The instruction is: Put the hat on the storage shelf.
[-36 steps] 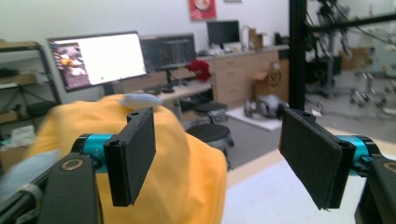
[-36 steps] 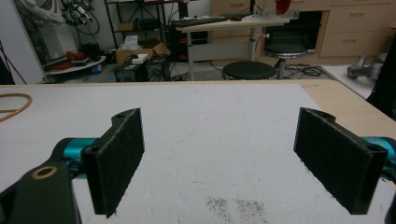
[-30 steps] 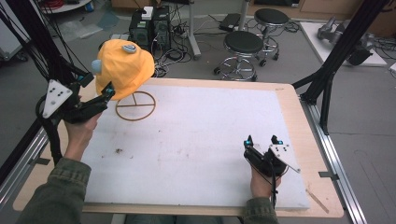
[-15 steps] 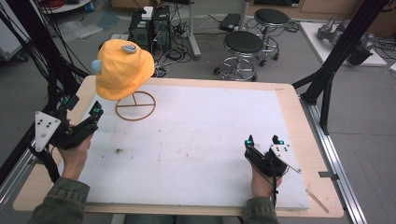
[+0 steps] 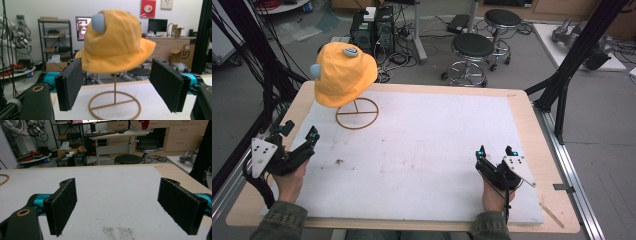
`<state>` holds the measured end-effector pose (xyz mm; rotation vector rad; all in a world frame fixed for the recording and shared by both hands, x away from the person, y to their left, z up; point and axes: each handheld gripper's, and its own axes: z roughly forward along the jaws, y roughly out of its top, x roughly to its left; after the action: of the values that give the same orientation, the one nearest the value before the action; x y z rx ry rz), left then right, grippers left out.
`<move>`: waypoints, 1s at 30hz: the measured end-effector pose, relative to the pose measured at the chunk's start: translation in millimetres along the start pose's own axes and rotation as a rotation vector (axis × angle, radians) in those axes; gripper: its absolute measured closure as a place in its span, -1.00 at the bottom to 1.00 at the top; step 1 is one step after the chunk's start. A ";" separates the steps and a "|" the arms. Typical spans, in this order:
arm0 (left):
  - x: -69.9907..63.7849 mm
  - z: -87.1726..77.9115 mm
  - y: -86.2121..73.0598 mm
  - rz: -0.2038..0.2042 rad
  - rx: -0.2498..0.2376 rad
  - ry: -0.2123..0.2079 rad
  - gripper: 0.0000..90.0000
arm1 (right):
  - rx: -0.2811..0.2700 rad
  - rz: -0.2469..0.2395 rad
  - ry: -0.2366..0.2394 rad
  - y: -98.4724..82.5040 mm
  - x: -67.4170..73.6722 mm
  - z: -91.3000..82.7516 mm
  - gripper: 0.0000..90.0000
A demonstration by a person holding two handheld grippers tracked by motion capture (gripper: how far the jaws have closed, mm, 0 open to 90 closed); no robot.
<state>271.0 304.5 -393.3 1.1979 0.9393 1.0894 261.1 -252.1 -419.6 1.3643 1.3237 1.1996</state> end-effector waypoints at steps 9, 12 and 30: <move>9.3 -3.1 -23.1 -0.022 0.067 0.018 -0.41 | -0.002 0.025 -0.024 -0.6 -8.5 -1.0 -0.67; 11.2 -4.8 -26.0 -0.021 0.080 0.021 -0.42 | -0.002 0.036 -0.037 -1.1 -12.3 -1.3 -0.67; 19.7 -12.8 -44.7 -0.068 0.191 0.049 -0.45 | 0.028 0.038 -0.033 -7.5 -15.2 -2.6 -0.70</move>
<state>269.5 325.2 -439.3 1.2893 1.1345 0.9955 257.7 -266.9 -427.6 1.4294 1.3014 1.1830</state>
